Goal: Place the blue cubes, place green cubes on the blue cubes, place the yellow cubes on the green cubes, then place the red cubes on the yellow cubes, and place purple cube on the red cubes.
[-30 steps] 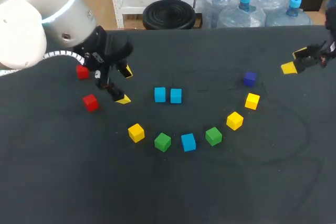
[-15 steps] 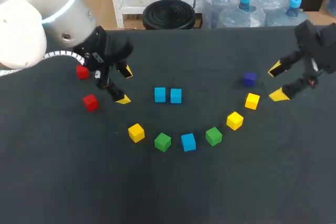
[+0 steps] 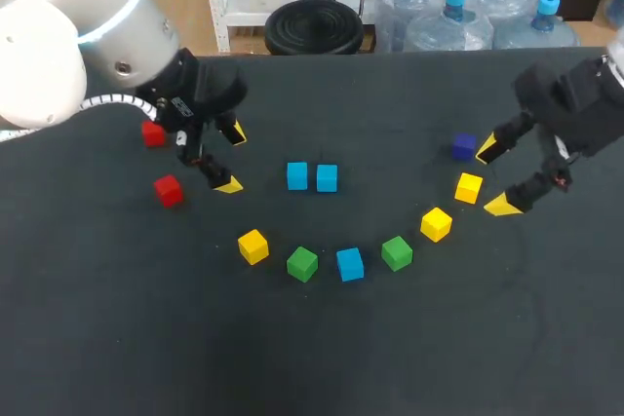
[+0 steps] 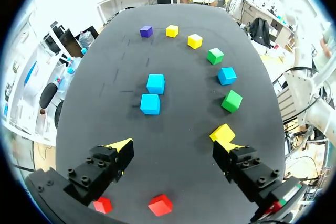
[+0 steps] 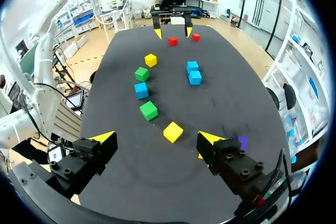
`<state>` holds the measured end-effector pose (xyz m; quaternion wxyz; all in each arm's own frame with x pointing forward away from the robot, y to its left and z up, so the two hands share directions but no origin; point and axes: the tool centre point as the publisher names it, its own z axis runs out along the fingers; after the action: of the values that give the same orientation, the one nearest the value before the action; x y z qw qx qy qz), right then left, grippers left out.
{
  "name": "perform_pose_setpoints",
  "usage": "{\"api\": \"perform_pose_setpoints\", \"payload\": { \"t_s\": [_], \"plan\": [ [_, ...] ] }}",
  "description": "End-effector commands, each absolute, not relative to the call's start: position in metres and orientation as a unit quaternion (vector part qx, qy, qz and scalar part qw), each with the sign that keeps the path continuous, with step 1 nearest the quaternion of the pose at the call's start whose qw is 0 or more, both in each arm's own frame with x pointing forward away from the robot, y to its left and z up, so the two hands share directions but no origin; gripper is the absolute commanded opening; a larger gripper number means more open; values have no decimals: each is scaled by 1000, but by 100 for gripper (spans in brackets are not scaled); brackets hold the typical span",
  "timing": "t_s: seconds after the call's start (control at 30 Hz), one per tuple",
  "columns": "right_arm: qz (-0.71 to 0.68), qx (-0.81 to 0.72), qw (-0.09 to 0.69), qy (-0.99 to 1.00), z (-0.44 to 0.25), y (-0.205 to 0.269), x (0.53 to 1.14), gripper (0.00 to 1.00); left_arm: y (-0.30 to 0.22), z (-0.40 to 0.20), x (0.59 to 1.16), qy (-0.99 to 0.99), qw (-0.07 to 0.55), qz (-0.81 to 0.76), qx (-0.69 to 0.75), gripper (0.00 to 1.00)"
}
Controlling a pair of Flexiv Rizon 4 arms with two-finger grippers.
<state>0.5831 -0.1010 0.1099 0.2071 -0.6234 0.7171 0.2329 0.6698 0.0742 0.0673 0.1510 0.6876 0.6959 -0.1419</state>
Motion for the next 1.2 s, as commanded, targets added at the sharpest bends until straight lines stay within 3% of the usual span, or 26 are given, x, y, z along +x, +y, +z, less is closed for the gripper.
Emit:
{"api": "perform_pose_setpoints", "payload": {
  "t_s": [0.03,0.47,1.2],
  "plan": [
    [226,-623,209,719,111,-98,579,100,75,67,670,695,152,-143,688,100],
    [213,-639,205,710,114,-97,583,100,75,67,670,695,152,-143,688,100],
    [202,-766,119,599,71,-9,545,100,75,67,670,695,152,-143,688,100]
  ]
}}
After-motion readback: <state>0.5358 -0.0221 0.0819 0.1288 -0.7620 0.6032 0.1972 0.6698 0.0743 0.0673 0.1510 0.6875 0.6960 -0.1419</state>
